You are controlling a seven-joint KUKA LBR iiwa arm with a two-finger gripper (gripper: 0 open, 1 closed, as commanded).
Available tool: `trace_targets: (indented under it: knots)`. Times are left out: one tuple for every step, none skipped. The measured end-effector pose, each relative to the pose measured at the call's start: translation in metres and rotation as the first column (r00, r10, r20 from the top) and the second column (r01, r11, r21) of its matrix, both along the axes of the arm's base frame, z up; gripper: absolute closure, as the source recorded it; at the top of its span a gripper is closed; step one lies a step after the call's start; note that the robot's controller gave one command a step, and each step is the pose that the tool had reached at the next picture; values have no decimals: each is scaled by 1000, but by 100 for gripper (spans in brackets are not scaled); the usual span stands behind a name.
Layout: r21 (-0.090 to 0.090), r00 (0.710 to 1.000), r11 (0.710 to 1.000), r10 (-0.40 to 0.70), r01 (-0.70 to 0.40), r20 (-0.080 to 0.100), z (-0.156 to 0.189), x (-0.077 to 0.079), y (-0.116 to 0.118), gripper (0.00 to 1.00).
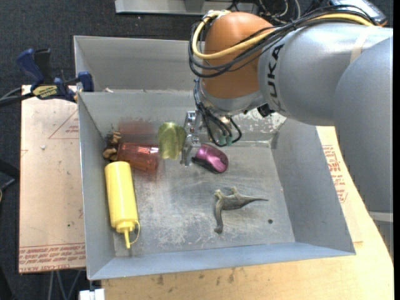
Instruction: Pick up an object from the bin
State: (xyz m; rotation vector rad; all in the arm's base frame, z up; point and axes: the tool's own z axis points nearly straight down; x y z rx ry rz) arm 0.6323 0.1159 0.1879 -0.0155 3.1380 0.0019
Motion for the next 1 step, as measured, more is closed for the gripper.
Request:
trace_targets:
  knots:
    - [0,1000,1000,0,0,0,0,0,0,100]
